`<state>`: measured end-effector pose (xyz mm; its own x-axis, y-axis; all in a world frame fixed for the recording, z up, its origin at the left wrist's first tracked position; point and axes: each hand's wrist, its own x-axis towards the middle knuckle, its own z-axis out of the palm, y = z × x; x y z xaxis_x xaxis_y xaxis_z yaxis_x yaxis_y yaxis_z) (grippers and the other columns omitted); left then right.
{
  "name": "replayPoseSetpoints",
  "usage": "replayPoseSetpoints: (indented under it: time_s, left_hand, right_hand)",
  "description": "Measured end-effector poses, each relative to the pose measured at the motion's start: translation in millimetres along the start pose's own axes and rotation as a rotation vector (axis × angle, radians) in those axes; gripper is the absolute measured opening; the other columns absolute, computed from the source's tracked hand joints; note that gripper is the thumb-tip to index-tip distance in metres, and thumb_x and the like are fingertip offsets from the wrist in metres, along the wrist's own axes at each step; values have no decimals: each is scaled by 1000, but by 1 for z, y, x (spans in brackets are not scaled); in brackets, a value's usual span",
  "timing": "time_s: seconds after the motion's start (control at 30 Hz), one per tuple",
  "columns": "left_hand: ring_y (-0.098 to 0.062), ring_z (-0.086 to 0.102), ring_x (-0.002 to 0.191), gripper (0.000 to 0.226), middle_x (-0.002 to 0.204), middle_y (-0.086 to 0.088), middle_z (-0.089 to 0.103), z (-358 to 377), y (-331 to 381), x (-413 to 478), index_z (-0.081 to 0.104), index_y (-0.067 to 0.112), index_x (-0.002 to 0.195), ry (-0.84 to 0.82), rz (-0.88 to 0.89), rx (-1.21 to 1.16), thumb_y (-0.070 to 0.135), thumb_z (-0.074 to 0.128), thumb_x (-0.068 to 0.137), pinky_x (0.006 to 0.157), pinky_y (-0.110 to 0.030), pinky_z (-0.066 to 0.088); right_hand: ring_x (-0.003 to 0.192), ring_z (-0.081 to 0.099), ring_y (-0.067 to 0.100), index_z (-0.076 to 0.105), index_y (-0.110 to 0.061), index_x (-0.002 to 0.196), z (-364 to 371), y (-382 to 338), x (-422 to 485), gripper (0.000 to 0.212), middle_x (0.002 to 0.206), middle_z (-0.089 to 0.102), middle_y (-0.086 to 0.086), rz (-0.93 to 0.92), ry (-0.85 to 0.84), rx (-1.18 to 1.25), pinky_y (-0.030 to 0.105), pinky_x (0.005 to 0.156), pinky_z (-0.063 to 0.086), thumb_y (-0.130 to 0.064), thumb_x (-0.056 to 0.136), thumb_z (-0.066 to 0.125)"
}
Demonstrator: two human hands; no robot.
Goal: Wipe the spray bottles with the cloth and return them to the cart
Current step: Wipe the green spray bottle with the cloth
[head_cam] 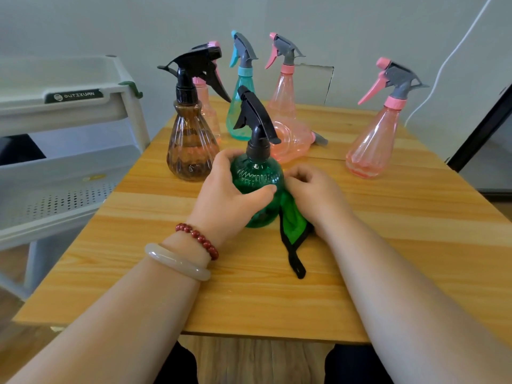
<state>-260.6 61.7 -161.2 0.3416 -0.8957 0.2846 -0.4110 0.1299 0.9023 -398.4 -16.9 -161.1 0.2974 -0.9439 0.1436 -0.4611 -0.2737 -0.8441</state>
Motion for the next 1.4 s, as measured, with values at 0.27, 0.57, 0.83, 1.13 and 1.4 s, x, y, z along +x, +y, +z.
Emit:
replayPoseSetpoints:
  time_s: [0.27, 0.57, 0.83, 1.13, 1.4]
  left_hand:
    - [-2, 42, 112, 67, 121, 10, 36, 2, 0, -1, 37, 41, 117, 69, 55, 164, 46, 82, 68, 97, -11, 34]
    - [0, 58, 106, 63, 112, 20, 54, 0, 3, -3, 39, 38, 124, -20, -6, -49, 28, 80, 77, 89, -21, 52]
    - [6, 44, 103, 67, 121, 12, 38, 0, 2, -2, 38, 41, 118, 12, 25, 134, 46, 82, 68, 90, -9, 35]
    - [11, 60, 92, 57, 110, 17, 58, 1, 2, -2, 39, 34, 122, 7, 18, -23, 24, 77, 80, 75, -9, 51]
    - [-11, 48, 120, 58, 129, 8, 43, 2, -1, -1, 38, 40, 121, 3, 6, 19, 33, 78, 79, 103, -32, 45]
  right_hand:
    - [82, 66, 19, 69, -31, 75, -1, -6, -4, 11, 83, 70, -1, -186, 72, 433, 35, 76, 53, -22, 78, 64]
    - [87, 69, 22, 73, -32, 75, -1, -8, -2, 14, 83, 73, -3, -78, 71, 528, 43, 83, 56, -20, 78, 67]
    - [86, 67, 27, 70, -25, 80, -2, -1, -2, 19, 87, 71, 3, -11, 39, 161, 42, 77, 53, -13, 91, 61]
    - [84, 66, 26, 71, -33, 73, -1, -5, -3, 14, 81, 70, -2, -113, 65, 446, 41, 79, 53, -22, 75, 64]
    - [79, 65, 14, 68, -32, 76, -4, -7, -8, 25, 78, 69, -12, -134, 94, 397, 34, 69, 54, -11, 87, 66]
